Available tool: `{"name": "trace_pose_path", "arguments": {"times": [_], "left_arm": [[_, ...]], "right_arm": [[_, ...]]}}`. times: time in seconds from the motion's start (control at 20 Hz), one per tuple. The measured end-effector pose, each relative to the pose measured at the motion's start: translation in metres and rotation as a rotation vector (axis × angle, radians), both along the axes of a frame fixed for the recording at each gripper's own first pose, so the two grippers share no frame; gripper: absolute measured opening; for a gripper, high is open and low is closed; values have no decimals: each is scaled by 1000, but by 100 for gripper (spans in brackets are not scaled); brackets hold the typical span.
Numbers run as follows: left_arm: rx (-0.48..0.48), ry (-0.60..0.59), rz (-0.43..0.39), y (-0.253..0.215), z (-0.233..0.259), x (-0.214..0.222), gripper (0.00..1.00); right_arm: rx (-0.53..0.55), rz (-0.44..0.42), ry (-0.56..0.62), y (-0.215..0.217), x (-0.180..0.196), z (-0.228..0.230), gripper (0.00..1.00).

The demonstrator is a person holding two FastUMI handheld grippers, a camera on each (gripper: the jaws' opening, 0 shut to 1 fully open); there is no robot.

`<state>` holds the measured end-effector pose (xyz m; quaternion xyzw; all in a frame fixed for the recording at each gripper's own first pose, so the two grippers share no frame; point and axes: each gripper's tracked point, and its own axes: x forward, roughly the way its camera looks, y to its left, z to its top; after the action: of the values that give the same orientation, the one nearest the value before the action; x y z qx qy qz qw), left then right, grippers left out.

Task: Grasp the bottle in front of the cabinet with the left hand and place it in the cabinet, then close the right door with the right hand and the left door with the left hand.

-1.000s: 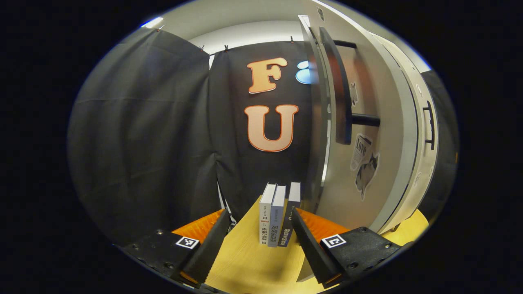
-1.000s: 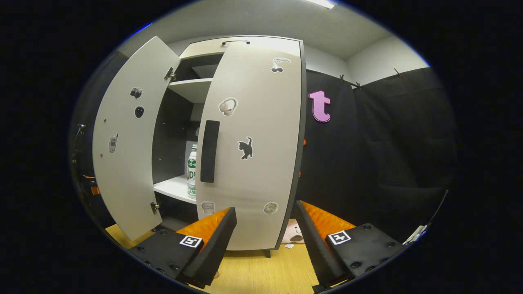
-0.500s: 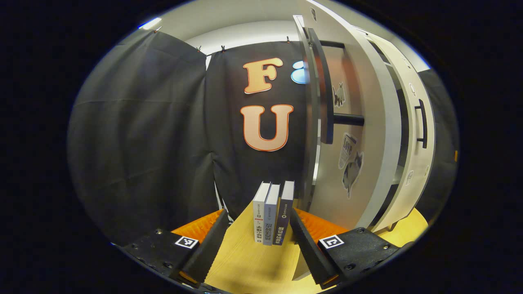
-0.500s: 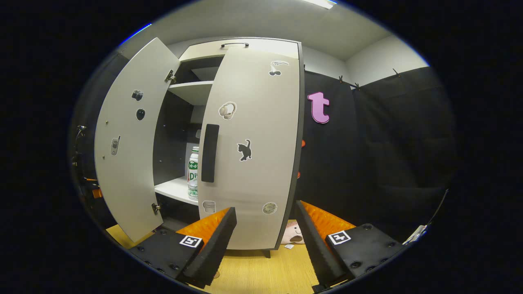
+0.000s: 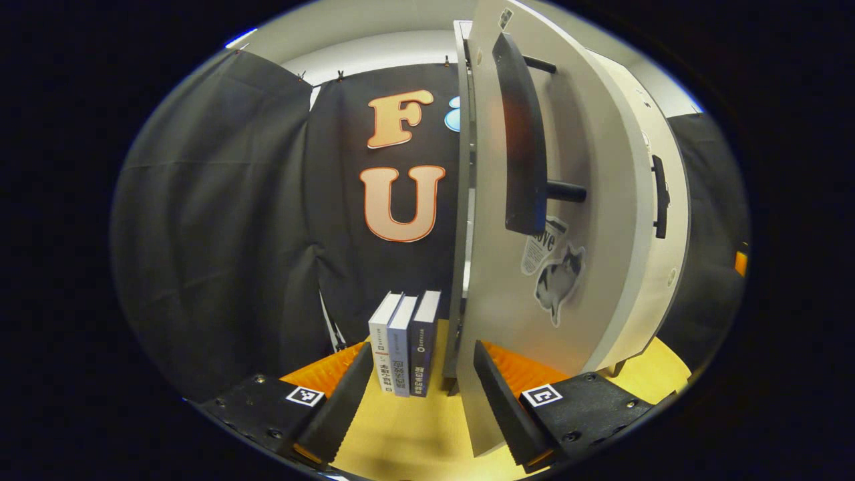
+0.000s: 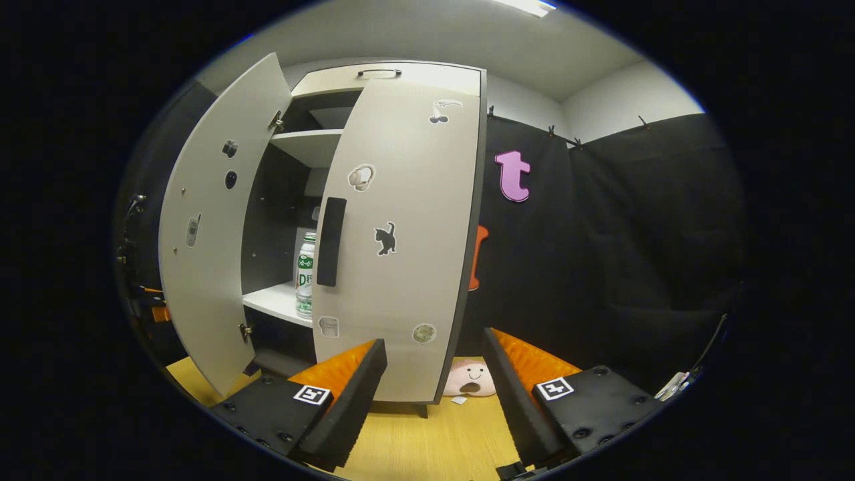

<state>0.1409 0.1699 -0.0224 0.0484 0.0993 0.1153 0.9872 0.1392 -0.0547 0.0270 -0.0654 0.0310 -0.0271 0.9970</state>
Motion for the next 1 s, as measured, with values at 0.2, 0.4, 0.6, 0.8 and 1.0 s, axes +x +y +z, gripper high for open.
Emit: {"name": "trace_pose_path", "arguments": {"times": [0.2, 0.4, 0.6, 0.8, 1.0], "left_arm": [[-34, 11, -36, -21, -6, 10, 93], [-35, 16, -64, -39, -9, 20, 93], [-42, 21, -77, -55, -13, 30, 93], [-68, 25, -85, -71, -19, 45, 93], [-100, 41, -129, -96, -30, 62, 93]], "right_arm": [[-8, -22, -3, -14, -6, 0, 96], [-29, -39, -6, -25, -8, -2, 96], [-24, -42, -1, -29, -8, -6, 96], [-17, -53, 7, -37, -5, -11, 96], [-17, -69, 16, -47, -1, -16, 96]]}}
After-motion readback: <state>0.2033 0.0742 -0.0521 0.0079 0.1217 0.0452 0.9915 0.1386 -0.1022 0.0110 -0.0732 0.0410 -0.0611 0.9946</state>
